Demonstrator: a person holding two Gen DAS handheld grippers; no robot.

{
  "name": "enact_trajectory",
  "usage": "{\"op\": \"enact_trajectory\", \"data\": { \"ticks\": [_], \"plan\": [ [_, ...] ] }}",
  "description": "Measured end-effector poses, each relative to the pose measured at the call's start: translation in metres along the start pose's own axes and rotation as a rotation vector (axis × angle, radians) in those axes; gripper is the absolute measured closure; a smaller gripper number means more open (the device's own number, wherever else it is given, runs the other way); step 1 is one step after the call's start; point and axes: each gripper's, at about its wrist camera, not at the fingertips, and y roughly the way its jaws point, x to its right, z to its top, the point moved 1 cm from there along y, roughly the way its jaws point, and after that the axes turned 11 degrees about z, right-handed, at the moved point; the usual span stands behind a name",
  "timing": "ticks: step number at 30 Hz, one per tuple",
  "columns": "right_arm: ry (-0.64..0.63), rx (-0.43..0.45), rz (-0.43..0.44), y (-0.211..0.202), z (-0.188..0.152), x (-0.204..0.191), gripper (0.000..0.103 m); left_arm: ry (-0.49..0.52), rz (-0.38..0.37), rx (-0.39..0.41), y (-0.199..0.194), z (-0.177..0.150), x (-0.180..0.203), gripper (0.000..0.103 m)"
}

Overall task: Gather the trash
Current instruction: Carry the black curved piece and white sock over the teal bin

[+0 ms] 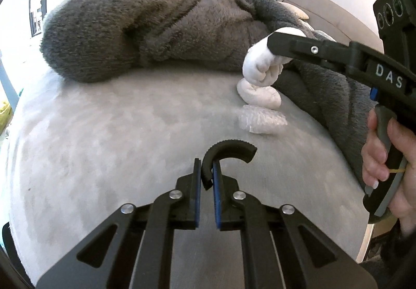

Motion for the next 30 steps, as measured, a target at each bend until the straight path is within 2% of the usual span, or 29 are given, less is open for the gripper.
{"op": "enact_trajectory", "data": {
  "ticks": [14, 30],
  "plan": [
    [0.005, 0.017, 0.0, -0.014, -0.019, -0.05, 0.059, -0.005, 0.034, 0.03, -0.052, -0.025, -0.016, 0.094],
    [-0.021, 0.022, 0.038, -0.014, -0.03, -0.11, 0.059, -0.014, 0.089, 0.025, -0.085, -0.06, -0.042, 0.094]
  ]
}}
